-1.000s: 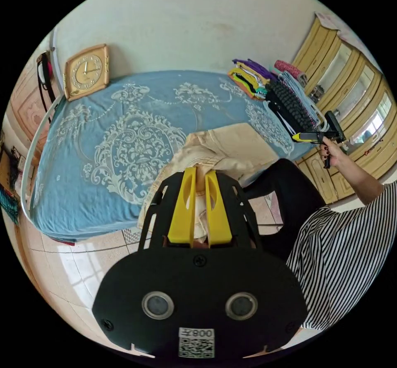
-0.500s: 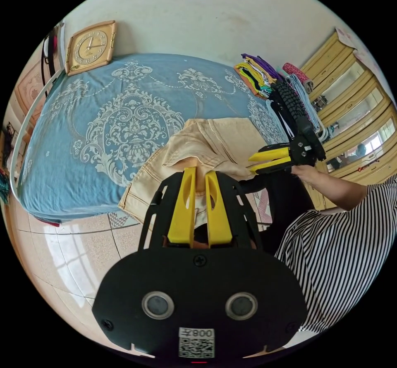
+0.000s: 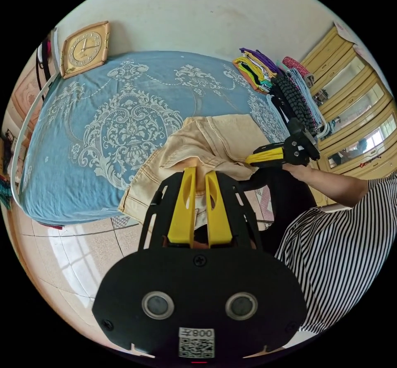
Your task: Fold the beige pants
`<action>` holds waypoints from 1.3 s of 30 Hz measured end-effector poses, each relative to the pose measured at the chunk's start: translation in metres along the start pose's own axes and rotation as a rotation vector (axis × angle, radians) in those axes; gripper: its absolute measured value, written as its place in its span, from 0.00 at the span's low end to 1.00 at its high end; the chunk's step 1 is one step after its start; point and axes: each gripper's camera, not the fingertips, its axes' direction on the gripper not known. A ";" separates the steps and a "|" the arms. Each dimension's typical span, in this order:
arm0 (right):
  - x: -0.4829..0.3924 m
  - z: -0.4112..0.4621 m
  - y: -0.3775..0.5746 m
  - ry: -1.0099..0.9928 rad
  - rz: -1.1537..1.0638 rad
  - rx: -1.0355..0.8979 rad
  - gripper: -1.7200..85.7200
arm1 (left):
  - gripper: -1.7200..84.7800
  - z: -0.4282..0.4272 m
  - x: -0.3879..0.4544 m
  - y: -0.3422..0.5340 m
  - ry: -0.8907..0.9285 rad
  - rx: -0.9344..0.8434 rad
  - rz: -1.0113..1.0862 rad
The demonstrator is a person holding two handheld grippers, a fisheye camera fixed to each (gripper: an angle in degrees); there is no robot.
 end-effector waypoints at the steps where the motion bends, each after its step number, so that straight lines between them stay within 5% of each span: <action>1: 0.003 -0.005 0.005 -0.004 0.020 0.012 0.10 | 0.04 0.002 -0.007 0.001 0.014 0.022 -0.026; 14: 0.091 -0.223 0.219 -0.059 0.392 0.549 0.05 | 0.04 -0.028 -0.064 0.002 0.107 0.391 -0.102; 21: 0.128 -0.289 0.338 -0.023 0.534 0.756 0.04 | 0.06 -0.077 -0.117 -0.073 0.030 0.567 -0.082; 24: 0.153 -0.252 0.355 -0.039 0.621 0.668 0.04 | 0.08 -0.071 -0.164 -0.124 -0.070 0.540 -0.227; 28: 0.192 -0.139 0.366 -0.197 0.772 0.453 0.03 | 0.08 0.001 -0.227 -0.149 -0.233 0.279 -0.491; 32: 0.190 -0.036 0.395 -0.249 0.892 0.269 0.04 | 0.09 0.067 -0.255 -0.115 -0.072 0.234 -0.540; 39: 0.208 0.024 0.421 -0.341 0.982 0.256 0.05 | 0.14 0.177 -0.308 -0.019 0.222 0.114 -0.855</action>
